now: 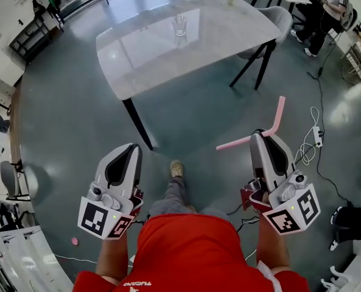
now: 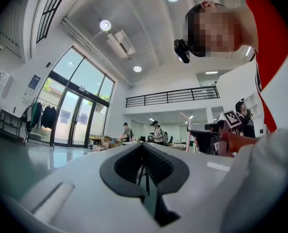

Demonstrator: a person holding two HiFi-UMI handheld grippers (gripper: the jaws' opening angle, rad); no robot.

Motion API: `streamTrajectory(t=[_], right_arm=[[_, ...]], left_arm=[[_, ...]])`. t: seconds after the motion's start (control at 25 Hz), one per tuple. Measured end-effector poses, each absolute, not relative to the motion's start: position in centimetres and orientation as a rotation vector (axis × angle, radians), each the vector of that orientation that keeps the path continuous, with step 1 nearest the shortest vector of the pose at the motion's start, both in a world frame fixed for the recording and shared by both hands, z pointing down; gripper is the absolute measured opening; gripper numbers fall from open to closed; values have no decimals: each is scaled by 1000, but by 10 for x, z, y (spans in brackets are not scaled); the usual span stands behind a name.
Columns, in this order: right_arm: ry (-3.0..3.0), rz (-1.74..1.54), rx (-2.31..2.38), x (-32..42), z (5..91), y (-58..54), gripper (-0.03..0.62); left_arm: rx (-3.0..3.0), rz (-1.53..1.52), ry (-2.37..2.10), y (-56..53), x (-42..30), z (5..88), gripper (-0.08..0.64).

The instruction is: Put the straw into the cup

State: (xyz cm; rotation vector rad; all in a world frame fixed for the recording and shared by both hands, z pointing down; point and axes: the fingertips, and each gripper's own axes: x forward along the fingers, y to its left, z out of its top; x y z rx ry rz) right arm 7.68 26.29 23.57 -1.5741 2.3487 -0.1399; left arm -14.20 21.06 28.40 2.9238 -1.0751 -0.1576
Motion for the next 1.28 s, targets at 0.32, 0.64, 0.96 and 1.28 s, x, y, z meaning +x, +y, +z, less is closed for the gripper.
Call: streamTrajectory(t=[0.32,0.64,0.96,1.28], right_arm=[[2358,-130,-1603,68,227,185,17],[2374,-123,-1639,62,220,103,17],[2377,-106,-1656,58,217,35,18],[2336,-114,-1681,68,220,5,17]], left_arm=[[2943,-157,-1064,132,-150,279,6],[2983,-156,-1030,51,-147,275,6],[2998,-164,-996,-20,-146,277,6],[3016,-154,-940,-51,-135,275,6]])
